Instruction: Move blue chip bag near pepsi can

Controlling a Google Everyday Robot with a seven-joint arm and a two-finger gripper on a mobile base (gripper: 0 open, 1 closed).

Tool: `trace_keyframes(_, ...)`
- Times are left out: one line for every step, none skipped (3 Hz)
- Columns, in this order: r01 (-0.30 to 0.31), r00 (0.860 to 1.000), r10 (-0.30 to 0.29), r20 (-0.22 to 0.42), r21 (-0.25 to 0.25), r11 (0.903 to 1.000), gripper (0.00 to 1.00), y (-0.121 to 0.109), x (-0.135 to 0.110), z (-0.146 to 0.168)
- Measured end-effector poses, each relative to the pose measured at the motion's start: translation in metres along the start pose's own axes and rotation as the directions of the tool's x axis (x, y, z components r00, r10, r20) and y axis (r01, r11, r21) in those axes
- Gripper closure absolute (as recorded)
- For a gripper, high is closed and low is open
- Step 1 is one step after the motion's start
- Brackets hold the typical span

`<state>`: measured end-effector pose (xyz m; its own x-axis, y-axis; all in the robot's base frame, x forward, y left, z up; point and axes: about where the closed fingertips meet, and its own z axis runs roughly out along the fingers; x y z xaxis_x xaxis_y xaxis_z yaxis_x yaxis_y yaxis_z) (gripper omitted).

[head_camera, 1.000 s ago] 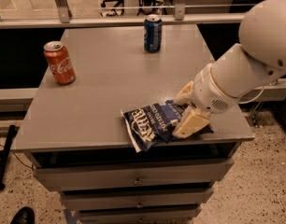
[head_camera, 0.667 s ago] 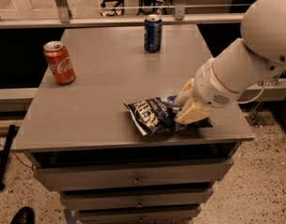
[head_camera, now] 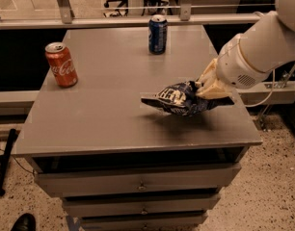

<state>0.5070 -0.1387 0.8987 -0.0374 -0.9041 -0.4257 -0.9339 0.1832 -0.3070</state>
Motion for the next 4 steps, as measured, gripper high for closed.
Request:
trace_keyframes(0.0, 1.0, 0.0, 0.0, 0.0, 1.0, 1.0, 0.0, 0.0, 0.0)
trace_keyframes(0.057, 0.997, -0.058, 0.045, 0.031, 0.9979, 1.0, -0.014, -0.009, 0.0)
trace_keyframes(0.157, 0.981, -0.168, 0.093, 0.118, 0.9805, 1.0, -0.059, -0.02, 0.004)
trace_keyframes(0.243, 0.956, -0.27, 0.118, 0.208, 0.9476, 1.0, -0.112, -0.031, 0.011)
